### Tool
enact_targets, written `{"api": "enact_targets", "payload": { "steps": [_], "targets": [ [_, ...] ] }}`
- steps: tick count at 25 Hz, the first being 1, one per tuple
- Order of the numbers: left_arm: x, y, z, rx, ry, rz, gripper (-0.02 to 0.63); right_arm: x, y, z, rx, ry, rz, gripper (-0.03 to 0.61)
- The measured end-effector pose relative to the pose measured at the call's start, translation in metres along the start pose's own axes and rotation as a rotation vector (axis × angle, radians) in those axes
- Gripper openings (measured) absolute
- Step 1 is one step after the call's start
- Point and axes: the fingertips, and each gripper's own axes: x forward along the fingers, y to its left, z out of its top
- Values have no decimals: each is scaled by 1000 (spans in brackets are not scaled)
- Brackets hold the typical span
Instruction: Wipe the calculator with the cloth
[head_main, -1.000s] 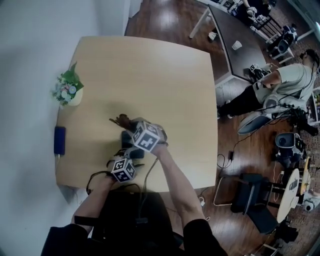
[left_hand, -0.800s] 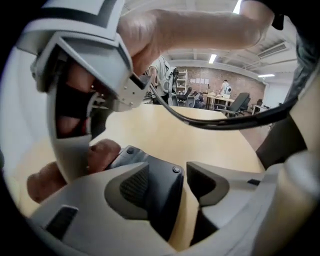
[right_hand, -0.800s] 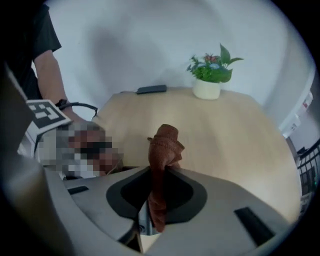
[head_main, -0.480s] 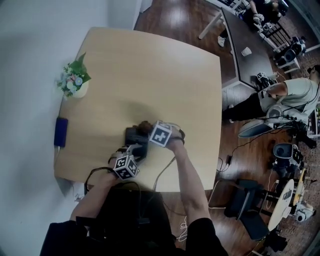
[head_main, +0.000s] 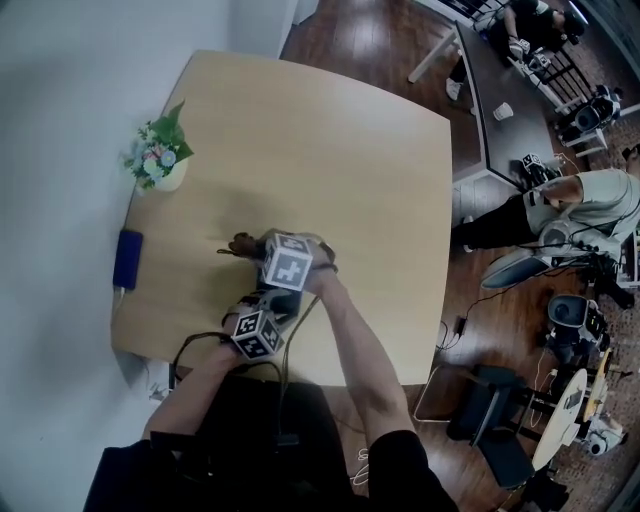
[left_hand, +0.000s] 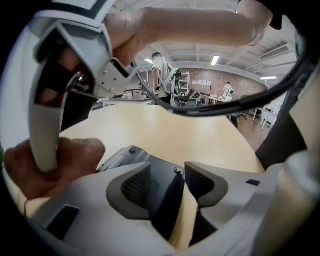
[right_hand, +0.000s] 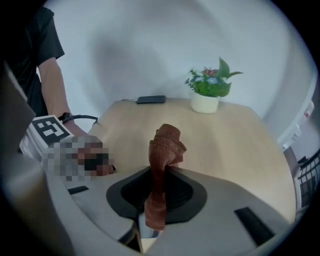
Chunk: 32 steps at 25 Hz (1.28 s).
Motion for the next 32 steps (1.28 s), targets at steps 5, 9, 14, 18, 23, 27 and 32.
{"api": "enact_targets", "payload": {
  "steps": [5, 9, 14, 18, 23, 27, 32],
  "targets": [
    [-1, 0, 3, -21, 1, -15, 232, 31, 21, -21, -27, 114, 106, 67],
    [-2, 1, 2, -28, 0, -23, 232, 12, 15, -58, 53, 152, 83, 67],
    [-3, 3, 4, -52, -12, -22, 232, -23, 3, -136, 166, 290, 26, 67],
    [-4, 4, 2, -56, -20, -21, 232, -33, -7, -112, 158, 225, -17, 67],
    [-7, 7, 5, -85, -29, -12, 232, -9, -3, -9, 51, 6, 26, 67],
    [-6, 7, 6, -102, -34, -10, 232, 25, 15, -13, 5, 88, 105, 67],
    [-7, 13, 5, -120, -39, -14, 233, 12, 20, -51, 101, 97, 92, 67]
  ]
}}
